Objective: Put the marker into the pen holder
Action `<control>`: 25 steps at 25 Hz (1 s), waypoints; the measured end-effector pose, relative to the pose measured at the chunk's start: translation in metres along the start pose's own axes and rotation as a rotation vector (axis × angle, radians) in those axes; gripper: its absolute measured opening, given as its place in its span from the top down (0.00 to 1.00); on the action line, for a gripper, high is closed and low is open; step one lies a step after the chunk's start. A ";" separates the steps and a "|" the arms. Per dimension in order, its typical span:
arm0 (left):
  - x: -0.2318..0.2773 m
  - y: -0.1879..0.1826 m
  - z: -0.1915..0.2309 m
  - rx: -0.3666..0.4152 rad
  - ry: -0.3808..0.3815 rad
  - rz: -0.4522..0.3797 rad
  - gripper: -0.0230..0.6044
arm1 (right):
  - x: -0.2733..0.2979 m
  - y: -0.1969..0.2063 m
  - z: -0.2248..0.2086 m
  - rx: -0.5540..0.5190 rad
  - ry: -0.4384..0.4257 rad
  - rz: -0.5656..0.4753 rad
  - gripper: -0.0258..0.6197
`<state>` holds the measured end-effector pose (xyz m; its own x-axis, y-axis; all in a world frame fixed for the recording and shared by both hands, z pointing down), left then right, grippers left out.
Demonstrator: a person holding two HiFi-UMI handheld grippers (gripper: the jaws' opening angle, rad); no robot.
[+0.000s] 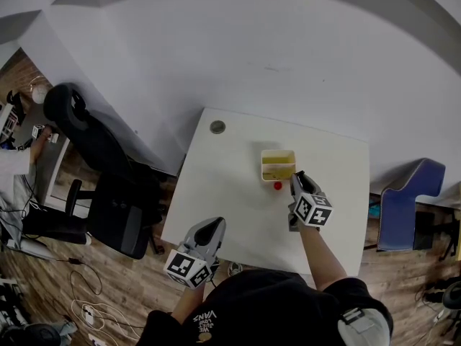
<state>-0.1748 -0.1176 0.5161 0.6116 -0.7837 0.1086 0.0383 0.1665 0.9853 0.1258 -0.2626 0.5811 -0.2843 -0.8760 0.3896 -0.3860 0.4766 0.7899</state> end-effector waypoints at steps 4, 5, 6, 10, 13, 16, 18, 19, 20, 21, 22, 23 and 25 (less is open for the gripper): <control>0.002 0.000 -0.001 0.004 0.018 -0.001 0.88 | -0.003 0.003 0.000 0.010 -0.002 0.005 0.81; 0.002 -0.001 -0.001 0.004 0.021 -0.002 0.88 | -0.004 0.004 0.000 0.014 -0.001 0.004 0.81; 0.003 -0.001 -0.001 0.003 0.024 -0.004 0.88 | -0.006 0.004 0.000 0.018 0.001 0.004 0.81; 0.003 -0.003 0.000 0.005 0.037 -0.007 0.88 | -0.012 0.006 -0.001 0.030 0.012 -0.002 0.81; 0.004 -0.003 0.000 0.009 0.048 -0.008 0.88 | -0.015 0.007 -0.001 0.036 0.011 -0.006 0.81; 0.006 -0.004 -0.001 0.012 0.062 -0.010 0.88 | -0.020 0.008 0.000 0.049 -0.005 -0.008 0.81; 0.007 -0.004 -0.002 0.015 0.074 -0.010 0.88 | -0.026 0.007 0.002 0.049 -0.009 -0.016 0.82; 0.008 -0.005 -0.002 0.018 0.079 -0.011 0.88 | -0.029 0.006 0.003 0.047 -0.010 -0.022 0.82; 0.008 -0.006 -0.002 0.021 0.084 -0.012 0.88 | -0.033 0.005 0.005 0.042 -0.011 -0.027 0.82; 0.009 -0.007 -0.002 0.022 0.089 -0.013 0.88 | -0.036 0.004 0.007 0.035 -0.013 -0.030 0.82; 0.010 -0.007 -0.002 0.023 0.094 -0.014 0.88 | -0.040 0.003 0.009 0.028 -0.017 -0.033 0.82; 0.011 -0.008 -0.002 0.023 0.100 -0.015 0.88 | -0.044 0.001 0.011 0.024 -0.022 -0.039 0.84; 0.013 -0.008 -0.003 0.025 0.113 -0.016 0.88 | -0.053 -0.002 0.016 0.019 -0.037 -0.059 0.88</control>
<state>-0.1651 -0.1276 0.5097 0.6965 -0.7132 0.0788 0.0297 0.1384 0.9899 0.1270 -0.2159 0.5516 -0.2926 -0.8995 0.3245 -0.4196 0.4257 0.8017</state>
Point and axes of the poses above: the fingertips, and each gripper's own axes: x forward along the fingers, z to its left, y out of its underside, the point moved 6 cm from there along -x, backward along the fingers, and after that the axes turned 10 degrees about x, right-handed, at the moved point
